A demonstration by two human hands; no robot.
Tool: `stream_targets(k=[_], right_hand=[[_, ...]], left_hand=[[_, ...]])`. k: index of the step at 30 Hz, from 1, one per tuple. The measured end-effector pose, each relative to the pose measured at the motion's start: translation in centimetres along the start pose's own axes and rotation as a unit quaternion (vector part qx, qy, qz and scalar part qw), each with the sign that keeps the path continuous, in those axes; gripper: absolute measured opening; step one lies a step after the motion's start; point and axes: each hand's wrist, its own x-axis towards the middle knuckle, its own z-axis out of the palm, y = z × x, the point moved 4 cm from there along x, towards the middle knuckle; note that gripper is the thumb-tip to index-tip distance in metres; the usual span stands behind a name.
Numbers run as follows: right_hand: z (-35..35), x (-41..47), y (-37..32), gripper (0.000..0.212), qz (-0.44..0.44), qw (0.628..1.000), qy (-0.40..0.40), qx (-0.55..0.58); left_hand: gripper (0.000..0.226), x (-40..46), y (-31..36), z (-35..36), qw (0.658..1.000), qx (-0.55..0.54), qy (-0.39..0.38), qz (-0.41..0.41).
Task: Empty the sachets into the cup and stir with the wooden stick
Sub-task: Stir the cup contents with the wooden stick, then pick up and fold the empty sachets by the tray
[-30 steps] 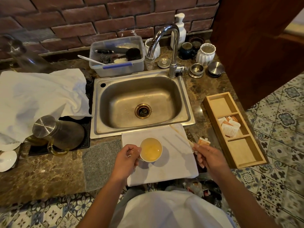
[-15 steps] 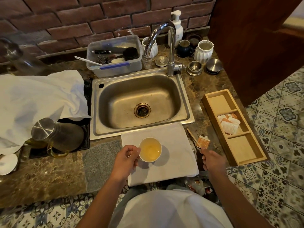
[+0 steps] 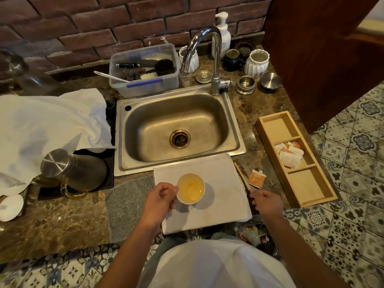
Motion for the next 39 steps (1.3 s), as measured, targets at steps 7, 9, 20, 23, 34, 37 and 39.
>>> stream_targets(k=[7, 9, 20, 23, 34, 37, 39], right_hand=[[-0.2, -0.2, 0.6, 0.021, 0.06, 0.994, 0.003, 0.093], [-0.2, -0.2, 0.9, 0.021, 0.065, 0.993, 0.008, 0.096], [-0.3, -0.7, 0.3, 0.007, 0.018, 0.994, -0.004, 0.105], [-0.3, -1.0, -0.8, 0.006, -0.022, 0.995, -0.005, 0.093], [-1.8, -3.3, -3.9, 0.015, -0.133, 0.988, -0.001, 0.074], [-2.8, -4.5, -4.1, 0.015, -0.151, 0.984, 0.024, 0.088], [-3.0, -5.3, -3.8, 0.013, -0.155, 0.982, 0.041, 0.1]], left_hand=[[0.015, 0.0, -0.3, -0.3, 1.0, -0.012, 0.007, -0.001], [0.014, 0.0, -0.4, -0.3, 1.0, -0.012, 0.011, 0.001], [0.009, -0.8, -0.3, -0.7, 0.997, 0.018, 0.063, 0.027], [0.007, -1.1, 0.0, -0.9, 0.997, 0.04, 0.059, 0.03], [0.008, -1.4, 6.2, -1.1, 0.977, 0.104, 0.052, 0.178], [0.009, -1.0, 7.8, 0.2, 0.969, 0.128, 0.01, 0.212], [0.01, -0.4, 8.6, 1.1, 0.96, 0.143, -0.028, 0.237]])
